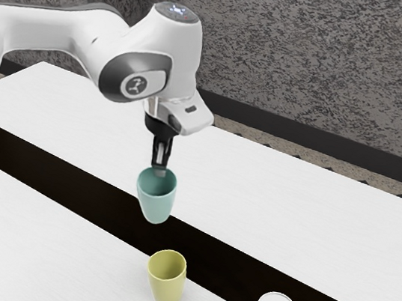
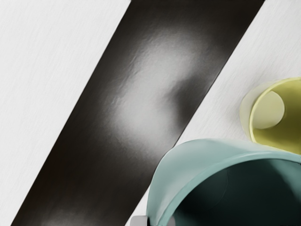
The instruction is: Place the left cup onto the right cup
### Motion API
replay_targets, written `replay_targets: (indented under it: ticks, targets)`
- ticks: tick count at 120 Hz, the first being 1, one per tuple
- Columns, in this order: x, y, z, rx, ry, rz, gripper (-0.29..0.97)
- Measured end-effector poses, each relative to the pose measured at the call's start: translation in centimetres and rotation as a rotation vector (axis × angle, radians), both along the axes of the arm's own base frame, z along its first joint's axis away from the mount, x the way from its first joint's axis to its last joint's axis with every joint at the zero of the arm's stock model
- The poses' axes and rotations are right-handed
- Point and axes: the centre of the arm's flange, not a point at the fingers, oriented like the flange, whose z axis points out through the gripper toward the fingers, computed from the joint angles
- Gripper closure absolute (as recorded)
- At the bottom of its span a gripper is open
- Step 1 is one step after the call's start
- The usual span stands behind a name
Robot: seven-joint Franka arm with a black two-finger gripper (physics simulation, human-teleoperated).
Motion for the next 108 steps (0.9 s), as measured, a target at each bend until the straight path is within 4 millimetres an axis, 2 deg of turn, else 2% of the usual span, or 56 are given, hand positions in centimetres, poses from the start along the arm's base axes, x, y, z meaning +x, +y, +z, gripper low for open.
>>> replay_targets:
  ticks: [27, 52, 63, 89, 108]
  targets:
    - [-1.3, -4.0, -0.3, -0.006, -0.010, -0.049, 0.79]
    - [-3.8, -6.6, -0.8, -0.026, 0.017, -0.072, 0.79]
    - [-4.2, -6.2, -1.4, -0.030, 0.040, -0.049, 0.79]
    - [-2.9, -2.5, -2.1, -0.036, 0.061, 0.056, 0.79]
    - [-3.1, -3.3, -2.1, -0.029, 0.060, 0.055, 0.79]
